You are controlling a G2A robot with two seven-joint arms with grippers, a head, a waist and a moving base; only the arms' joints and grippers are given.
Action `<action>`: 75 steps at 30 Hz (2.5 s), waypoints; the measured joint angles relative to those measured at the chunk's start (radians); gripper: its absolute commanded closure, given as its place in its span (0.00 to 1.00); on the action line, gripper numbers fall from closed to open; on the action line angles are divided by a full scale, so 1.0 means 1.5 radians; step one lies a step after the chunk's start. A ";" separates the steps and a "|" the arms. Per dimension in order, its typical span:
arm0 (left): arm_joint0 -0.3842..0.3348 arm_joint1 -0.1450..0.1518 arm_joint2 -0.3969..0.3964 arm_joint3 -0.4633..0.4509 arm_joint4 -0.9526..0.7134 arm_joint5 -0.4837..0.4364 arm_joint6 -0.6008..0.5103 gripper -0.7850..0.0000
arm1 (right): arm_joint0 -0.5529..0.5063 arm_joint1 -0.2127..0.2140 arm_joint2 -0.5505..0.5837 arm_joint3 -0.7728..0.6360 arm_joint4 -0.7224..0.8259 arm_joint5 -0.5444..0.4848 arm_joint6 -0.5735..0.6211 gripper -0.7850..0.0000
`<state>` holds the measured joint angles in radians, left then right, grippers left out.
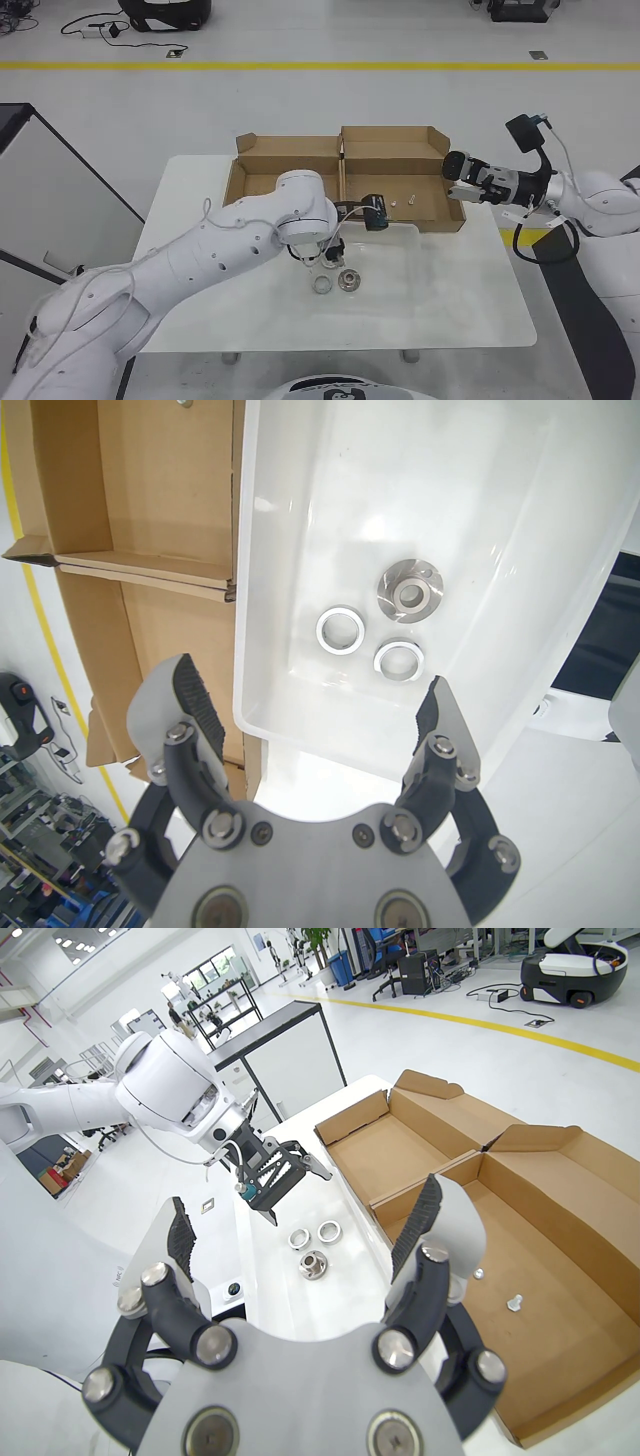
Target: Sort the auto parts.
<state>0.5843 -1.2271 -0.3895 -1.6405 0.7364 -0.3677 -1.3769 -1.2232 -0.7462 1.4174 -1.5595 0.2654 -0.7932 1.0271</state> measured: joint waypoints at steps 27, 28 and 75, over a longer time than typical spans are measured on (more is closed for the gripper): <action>0.041 -0.044 0.052 0.062 0.024 -0.012 0.051 0.00 | 0.000 0.000 0.000 0.000 0.000 0.000 0.000 0.00; 0.042 -0.045 0.053 0.063 0.028 -0.015 0.052 0.00 | 0.000 0.000 0.000 0.000 0.000 0.000 0.000 0.00; 0.080 -0.090 0.063 0.140 0.052 -0.028 0.048 0.51 | 0.000 0.000 0.000 0.000 0.000 0.000 0.000 0.00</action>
<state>0.7041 -1.3614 -0.2957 -1.4299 0.8146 -0.4097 -1.3057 -1.2232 -0.7462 1.4174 -1.5595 0.2654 -0.7932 1.0271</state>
